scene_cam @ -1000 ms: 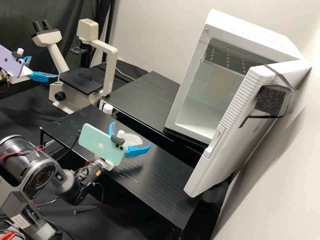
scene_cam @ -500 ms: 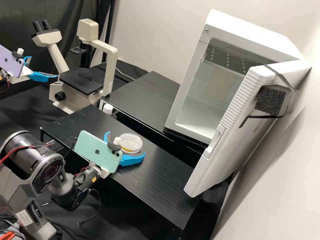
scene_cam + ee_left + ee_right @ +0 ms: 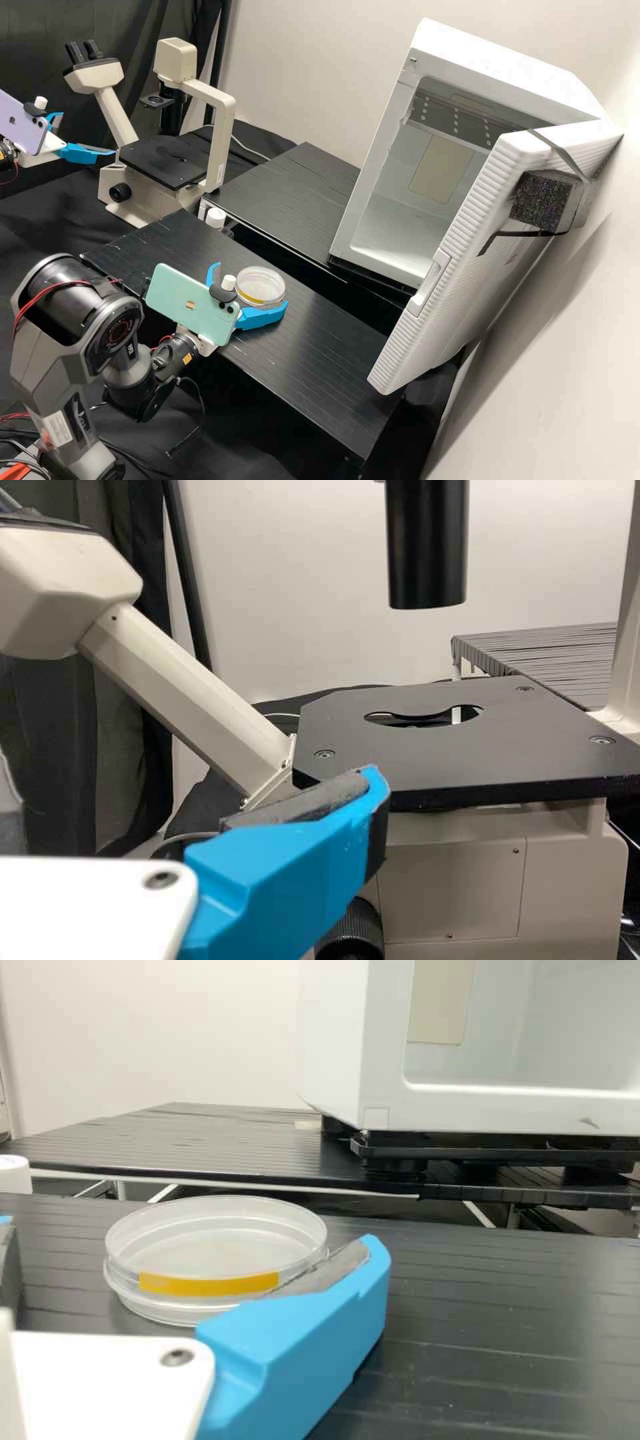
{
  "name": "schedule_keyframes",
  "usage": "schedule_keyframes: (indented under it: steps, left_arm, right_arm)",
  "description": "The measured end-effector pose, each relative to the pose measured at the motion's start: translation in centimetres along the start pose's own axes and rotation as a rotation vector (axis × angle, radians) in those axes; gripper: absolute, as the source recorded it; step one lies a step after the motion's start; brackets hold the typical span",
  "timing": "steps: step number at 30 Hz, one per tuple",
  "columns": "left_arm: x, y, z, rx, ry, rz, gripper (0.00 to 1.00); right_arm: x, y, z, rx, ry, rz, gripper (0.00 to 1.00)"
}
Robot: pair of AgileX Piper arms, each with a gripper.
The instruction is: Return the petri dish to the incubator.
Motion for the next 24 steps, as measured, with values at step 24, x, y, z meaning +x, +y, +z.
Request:
schedule_keyframes:
  steps: [24]
  left_arm:
    - [0.00, 0.00, 0.00, 0.000, 0.000, 0.000, 1.00]
  right_arm:
    - [0.26, -0.04, 0.14, -0.014, -0.001, 0.007, 0.00]
